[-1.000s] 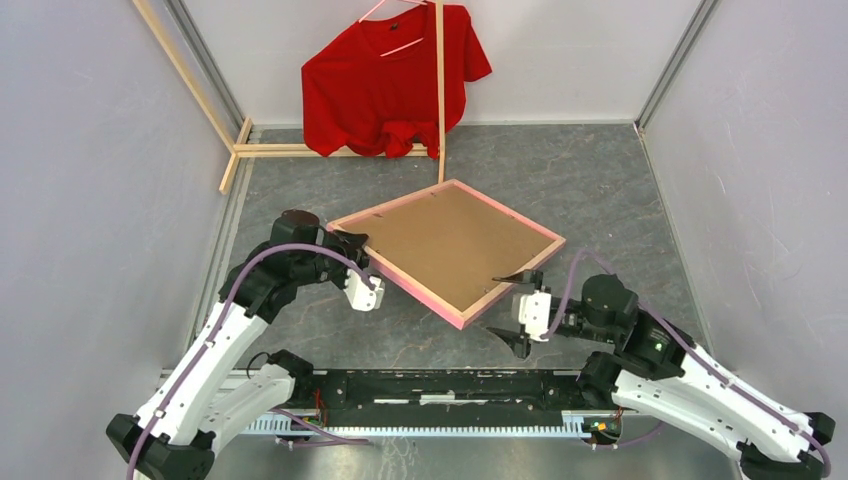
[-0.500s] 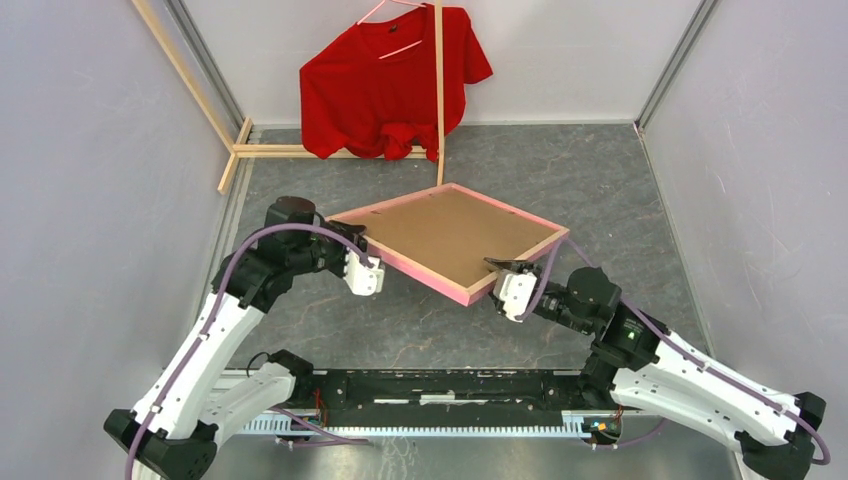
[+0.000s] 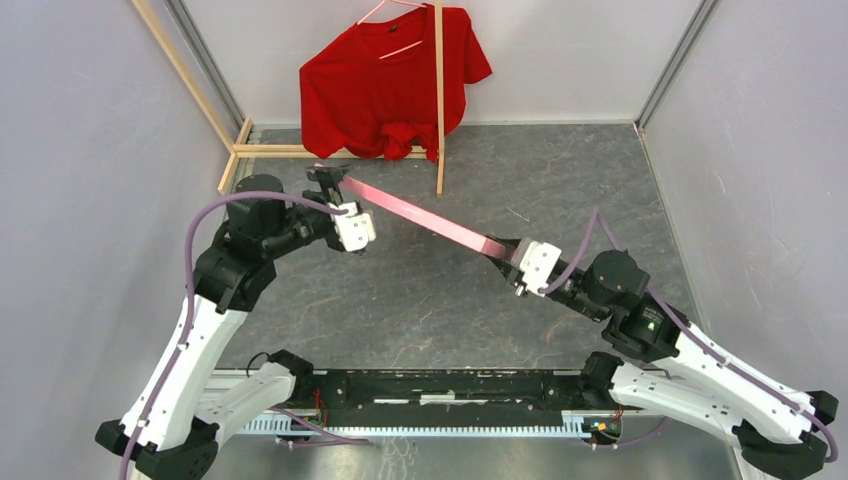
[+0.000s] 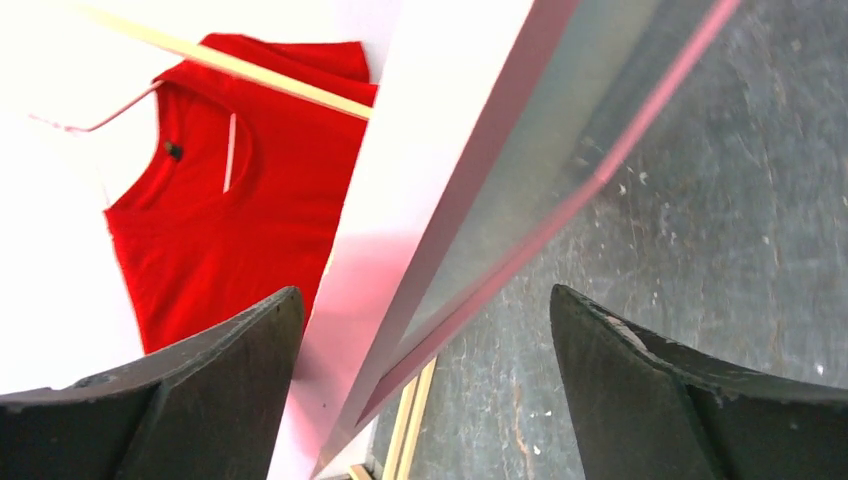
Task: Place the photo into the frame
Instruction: Turn over the photo frame at the center of the board.
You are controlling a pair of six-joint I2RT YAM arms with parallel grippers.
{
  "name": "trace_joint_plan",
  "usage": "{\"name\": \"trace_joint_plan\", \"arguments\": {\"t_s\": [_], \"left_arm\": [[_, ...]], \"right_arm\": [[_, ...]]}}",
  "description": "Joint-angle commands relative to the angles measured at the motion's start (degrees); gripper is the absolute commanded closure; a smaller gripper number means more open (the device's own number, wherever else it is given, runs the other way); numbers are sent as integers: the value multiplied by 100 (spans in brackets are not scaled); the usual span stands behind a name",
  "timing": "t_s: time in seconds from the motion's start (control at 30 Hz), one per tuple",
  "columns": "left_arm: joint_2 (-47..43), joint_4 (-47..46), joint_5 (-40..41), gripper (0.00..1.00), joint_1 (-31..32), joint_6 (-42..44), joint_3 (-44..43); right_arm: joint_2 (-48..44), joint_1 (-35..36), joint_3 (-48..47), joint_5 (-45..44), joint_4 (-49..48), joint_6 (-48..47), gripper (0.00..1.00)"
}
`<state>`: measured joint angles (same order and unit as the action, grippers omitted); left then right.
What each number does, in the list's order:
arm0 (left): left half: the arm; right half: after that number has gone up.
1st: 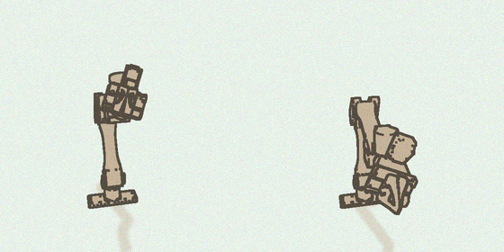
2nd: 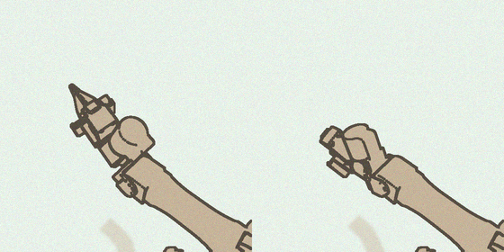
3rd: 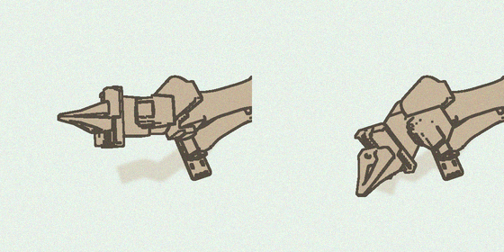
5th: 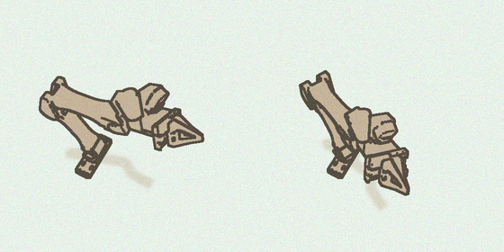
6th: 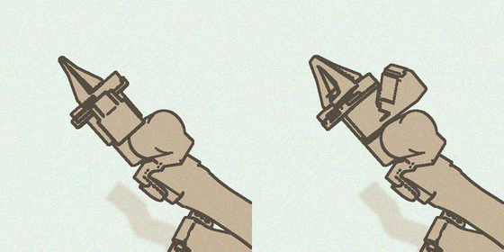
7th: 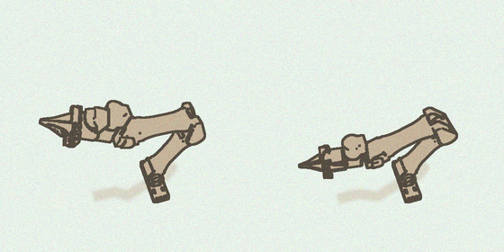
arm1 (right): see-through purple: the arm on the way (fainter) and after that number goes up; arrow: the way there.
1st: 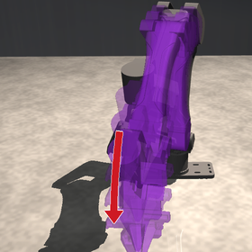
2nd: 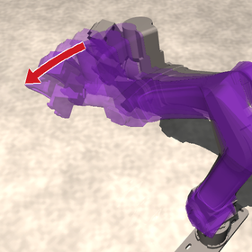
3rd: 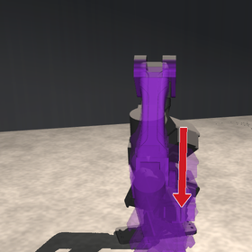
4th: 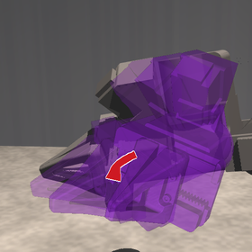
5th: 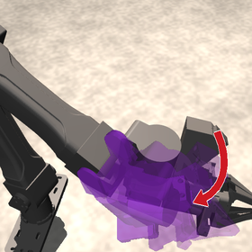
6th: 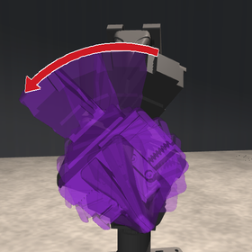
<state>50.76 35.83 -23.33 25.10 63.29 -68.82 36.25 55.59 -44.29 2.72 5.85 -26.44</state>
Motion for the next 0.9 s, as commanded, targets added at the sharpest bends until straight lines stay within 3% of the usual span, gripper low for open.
{"name": "trace_joint_plan", "arguments": {"t_s": [0.0, 0.2, 0.5, 0.73, 0.87], "left_arm": [[156, -856, 418, 0, -38, -1602, -683], [818, -828, 1105, 0, -169, -3156, -1852], [1944, 645, 1360, 0, -521, -3926, -3187], [2370, 1220, 1254, 0, -794, -3953, -3140], [2366, 1276, 1130, 0, -919, -3844, -2756]], "right_arm": [[342, -26, -1064, -218, -298, 1278, 100], [1075, -22, -1976, -699, 252, 2145, 100], [1919, -129, -2612, -1680, 851, 3656, 100], [2630, -1091, -3022, -1023, 1011, 4903, 100], [2921, -2029, -2993, -300, 877, 5499, 100]]}}
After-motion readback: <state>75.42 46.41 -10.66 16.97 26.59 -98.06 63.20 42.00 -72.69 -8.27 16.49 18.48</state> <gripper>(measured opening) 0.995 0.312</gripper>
